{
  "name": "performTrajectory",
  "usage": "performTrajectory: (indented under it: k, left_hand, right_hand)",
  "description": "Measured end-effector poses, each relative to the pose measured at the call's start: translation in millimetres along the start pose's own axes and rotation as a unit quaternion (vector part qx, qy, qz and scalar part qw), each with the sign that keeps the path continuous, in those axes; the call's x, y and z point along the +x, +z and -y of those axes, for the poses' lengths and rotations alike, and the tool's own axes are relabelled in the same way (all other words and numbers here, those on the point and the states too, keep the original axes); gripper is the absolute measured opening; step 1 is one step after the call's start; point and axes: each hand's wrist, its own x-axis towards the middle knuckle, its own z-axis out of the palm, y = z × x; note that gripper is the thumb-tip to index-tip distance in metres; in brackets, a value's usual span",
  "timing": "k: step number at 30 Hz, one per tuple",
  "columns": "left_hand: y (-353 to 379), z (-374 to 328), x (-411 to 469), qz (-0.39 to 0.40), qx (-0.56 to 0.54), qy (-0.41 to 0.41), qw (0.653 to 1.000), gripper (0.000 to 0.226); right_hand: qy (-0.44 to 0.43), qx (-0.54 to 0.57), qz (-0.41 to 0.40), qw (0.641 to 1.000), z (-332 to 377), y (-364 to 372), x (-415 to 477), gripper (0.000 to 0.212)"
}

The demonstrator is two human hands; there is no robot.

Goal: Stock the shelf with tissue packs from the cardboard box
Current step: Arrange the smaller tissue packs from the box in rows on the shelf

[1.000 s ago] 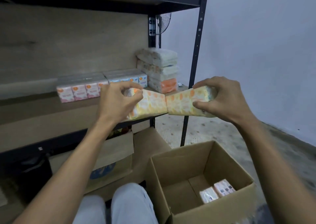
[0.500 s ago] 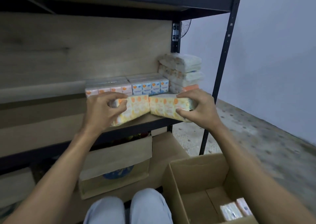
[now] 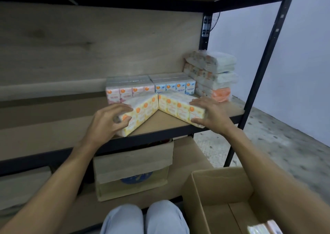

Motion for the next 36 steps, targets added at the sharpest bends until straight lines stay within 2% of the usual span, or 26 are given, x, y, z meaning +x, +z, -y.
performTrajectory:
  k: [5,8,11,13,17,19,21,24,30,33,36]
  left_hand:
    - [-6,5,15,0.060,0.001,-0.067,0.996,0.034]
    - [-5,-5,32,0.102,-0.009,-0.127,0.987,0.044]
    - [8,-25,50,0.095,0.064,-0.139,0.984,0.049]
    - [21,-39,60,0.079,0.103,-0.140,0.982,0.052]
    - [52,-40,70,0.101,0.193,-0.172,0.961,0.058]
    - [62,-32,69,0.118,0.248,-0.196,0.941,0.060]
    - [65,-24,69,0.099,0.275,-0.199,0.935,0.057]
    - [63,-16,71,0.071,0.272,-0.177,0.943,0.052]
    - [43,10,78,0.097,0.207,-0.158,0.961,0.056]
    - [42,27,84,0.101,0.193,-0.148,0.965,0.056]
    - [49,46,83,0.074,0.132,-0.138,0.979,0.058]
  right_hand:
    - [0.036,-0.101,0.021,0.994,3,-7,16,0.060]
    - [0.043,-0.099,0.004,0.994,23,-5,35,0.057]
    - [0.042,-0.071,-0.013,0.996,45,13,58,0.061]
    - [0.074,-0.078,0.012,0.994,57,27,71,0.066]
    - [0.149,-0.176,0.082,0.970,65,49,81,0.070]
    - [0.162,-0.225,0.084,0.957,61,57,82,0.066]
    - [0.148,-0.253,0.065,0.954,55,61,82,0.060]
    - [0.104,-0.256,0.042,0.960,41,62,83,0.056]
    - [0.017,-0.189,0.055,0.980,1,48,94,0.062]
    - [0.012,-0.177,0.086,0.980,-13,42,104,0.063]
    - [0.016,-0.206,0.072,0.976,-19,47,111,0.061]
